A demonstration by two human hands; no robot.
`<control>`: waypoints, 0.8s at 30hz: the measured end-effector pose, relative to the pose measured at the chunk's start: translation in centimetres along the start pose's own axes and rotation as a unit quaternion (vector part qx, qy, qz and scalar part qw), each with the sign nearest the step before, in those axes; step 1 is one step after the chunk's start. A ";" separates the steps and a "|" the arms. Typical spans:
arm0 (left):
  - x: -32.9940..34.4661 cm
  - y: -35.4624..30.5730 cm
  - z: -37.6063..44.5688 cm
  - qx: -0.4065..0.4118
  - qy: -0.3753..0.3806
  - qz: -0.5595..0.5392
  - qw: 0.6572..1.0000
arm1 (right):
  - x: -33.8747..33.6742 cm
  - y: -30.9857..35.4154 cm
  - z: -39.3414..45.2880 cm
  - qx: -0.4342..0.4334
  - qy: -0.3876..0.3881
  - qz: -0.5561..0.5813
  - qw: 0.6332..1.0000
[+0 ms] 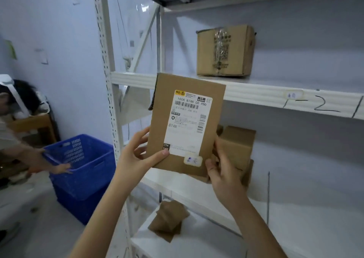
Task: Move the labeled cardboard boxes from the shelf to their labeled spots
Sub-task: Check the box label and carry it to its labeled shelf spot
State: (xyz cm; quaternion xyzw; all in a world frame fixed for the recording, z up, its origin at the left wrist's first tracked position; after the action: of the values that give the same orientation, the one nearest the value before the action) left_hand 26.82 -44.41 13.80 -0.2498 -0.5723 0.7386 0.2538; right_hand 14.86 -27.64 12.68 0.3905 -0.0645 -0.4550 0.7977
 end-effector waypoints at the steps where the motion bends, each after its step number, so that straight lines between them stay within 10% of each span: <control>1: -1.5 -1.3 1.0 0.011 0.000 0.002 1.000 | 1.1 1.2 1.3 -0.016 -0.002 -0.002 1.000; 24: -4.5 -15.2 27.1 0.162 0.074 -0.005 0.984 | 2.5 3.8 27.3 -0.183 -0.097 -0.124 0.970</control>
State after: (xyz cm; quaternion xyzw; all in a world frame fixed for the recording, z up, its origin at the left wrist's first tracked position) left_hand 13.69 -63.58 34.87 -0.2565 -0.4263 0.7999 0.3357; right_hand 6.32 -43.93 33.40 0.1965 -0.0082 -0.5898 0.7832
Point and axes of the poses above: each hand's wrist, its own z-axis towards the middle knuckle, its own x-axis out of the palm, y = z × x, the point moved 5 cm from there along z, towards the middle knuckle, and after that the axes turned 15 degrees about -x, right-handed, at the moved point
